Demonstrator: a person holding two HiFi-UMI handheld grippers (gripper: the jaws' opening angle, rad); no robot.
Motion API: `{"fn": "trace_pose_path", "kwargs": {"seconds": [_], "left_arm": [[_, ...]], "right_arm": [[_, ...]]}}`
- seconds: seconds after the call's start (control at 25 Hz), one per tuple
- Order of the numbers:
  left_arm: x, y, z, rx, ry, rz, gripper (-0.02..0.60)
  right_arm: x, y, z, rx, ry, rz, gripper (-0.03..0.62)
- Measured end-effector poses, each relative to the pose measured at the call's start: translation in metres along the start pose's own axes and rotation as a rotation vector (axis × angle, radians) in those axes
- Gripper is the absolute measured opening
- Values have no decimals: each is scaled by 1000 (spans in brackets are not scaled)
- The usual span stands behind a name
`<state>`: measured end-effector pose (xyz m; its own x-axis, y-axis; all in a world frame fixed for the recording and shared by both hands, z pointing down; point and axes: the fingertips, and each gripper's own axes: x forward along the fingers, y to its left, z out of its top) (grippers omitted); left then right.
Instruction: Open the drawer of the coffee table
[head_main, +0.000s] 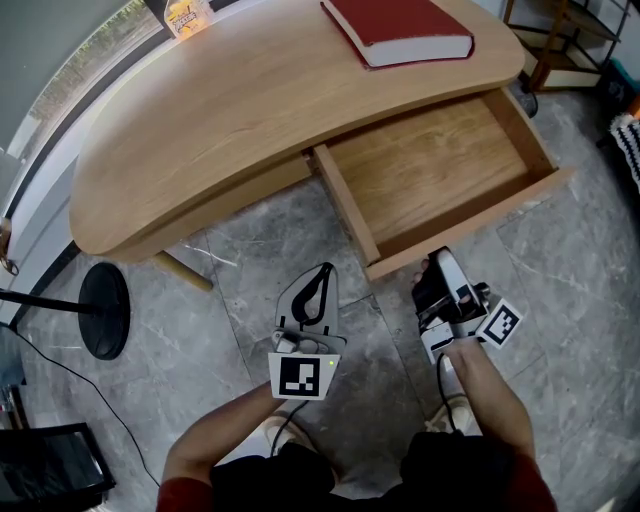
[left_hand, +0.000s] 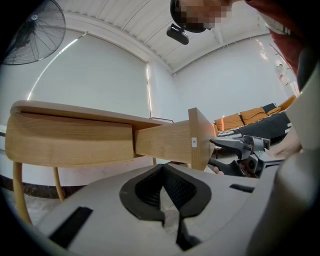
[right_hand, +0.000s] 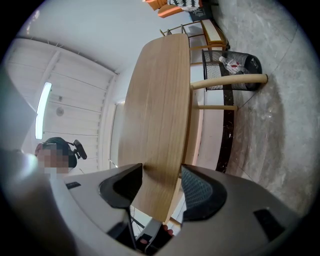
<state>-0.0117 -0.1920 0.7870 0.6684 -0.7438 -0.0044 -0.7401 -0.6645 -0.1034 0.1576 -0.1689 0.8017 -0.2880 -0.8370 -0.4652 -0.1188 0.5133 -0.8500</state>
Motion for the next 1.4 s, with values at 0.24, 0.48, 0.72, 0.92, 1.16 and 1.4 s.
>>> {"fn": "trace_pose_path", "kwargs": {"seconds": [0.24, 0.48, 0.72, 0.92, 1.16, 1.4], "left_arm": [[-1, -2, -3, -4, -1, 0, 8], [-5, -2, -14, -20, 16, -4, 8], [-15, -4, -35, -18, 25, -2, 8], [-19, -4, -58, -15, 61, -4, 8], [-17, -1, -62, -27, 59, 7, 8], [-16, -1, -65, -36, 66, 9, 8]], "right_arm": [[-8, -6, -9, -65, 42, -56, 232], [-27, -14, -13, -115, 41, -150, 232], [-60, -32, -14, -5, -56, -254, 233], [-83, -54, -18, 34, -91, -322, 233], [-85, -60, -20, 19, -81, -346, 233], [-80, -60, -26, -74, -24, -375, 233]]}}
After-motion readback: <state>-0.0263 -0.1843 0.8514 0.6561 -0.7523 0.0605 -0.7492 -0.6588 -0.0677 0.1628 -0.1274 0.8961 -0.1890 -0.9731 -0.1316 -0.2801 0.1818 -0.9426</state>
